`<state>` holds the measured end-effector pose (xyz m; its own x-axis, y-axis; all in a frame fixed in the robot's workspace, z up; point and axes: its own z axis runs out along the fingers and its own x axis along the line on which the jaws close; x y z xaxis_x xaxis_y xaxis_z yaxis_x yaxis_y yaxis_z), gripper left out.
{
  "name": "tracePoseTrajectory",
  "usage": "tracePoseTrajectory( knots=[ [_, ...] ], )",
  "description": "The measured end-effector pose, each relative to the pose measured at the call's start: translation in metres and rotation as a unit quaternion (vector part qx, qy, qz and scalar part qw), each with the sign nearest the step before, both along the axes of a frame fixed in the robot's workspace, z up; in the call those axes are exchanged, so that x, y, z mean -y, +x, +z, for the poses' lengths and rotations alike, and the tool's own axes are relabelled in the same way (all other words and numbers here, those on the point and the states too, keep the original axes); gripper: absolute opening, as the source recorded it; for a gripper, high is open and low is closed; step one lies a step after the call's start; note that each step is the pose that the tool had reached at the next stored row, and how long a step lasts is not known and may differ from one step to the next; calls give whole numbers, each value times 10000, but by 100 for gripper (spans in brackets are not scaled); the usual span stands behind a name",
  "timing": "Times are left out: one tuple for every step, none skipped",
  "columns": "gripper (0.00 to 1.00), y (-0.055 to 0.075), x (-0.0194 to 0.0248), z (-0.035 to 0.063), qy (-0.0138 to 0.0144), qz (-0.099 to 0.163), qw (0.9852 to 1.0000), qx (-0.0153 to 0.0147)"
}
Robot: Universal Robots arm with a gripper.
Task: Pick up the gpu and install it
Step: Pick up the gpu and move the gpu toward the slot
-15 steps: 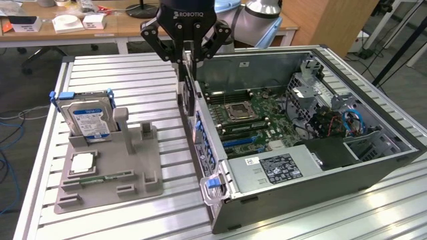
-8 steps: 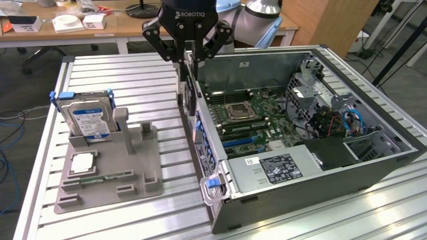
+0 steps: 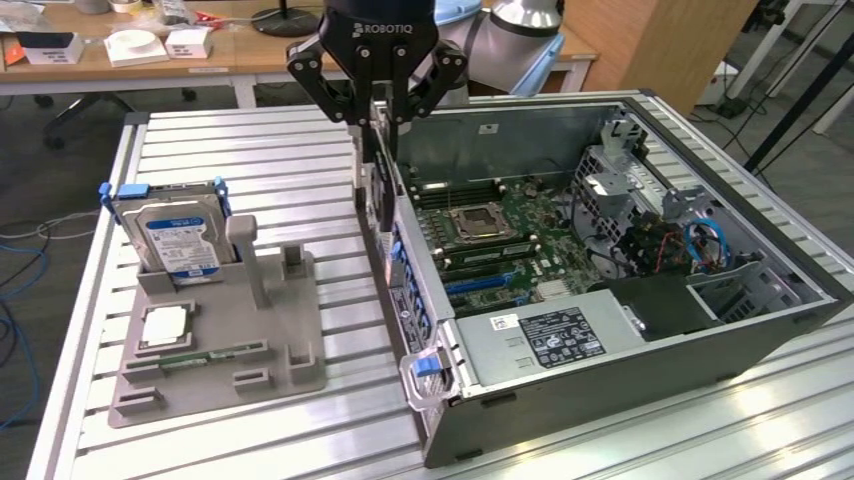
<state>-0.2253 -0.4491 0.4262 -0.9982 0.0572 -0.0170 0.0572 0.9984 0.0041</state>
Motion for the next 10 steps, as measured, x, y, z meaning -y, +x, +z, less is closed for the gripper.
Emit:
tracePoseTrajectory(
  knots=[
    [26, 5, 0, 0, 0, -1, 10000, 0],
    [26, 14, 0, 0, 0, 0, 10000, 0],
    [26, 21, 0, 0, 0, 0, 10000, 0],
    [26, 30, 0, 0, 0, -1, 10000, 0],
    [26, 38, 0, 0, 0, -1, 10000, 0],
    [26, 46, 0, 0, 0, -1, 10000, 0],
    [26, 53, 0, 0, 0, -1, 10000, 0],
    [26, 61, 0, 0, 0, -1, 10000, 0],
    [26, 68, 0, 0, 0, -1, 10000, 0],
    [26, 76, 0, 0, 0, 0, 10000, 0]
  ],
)
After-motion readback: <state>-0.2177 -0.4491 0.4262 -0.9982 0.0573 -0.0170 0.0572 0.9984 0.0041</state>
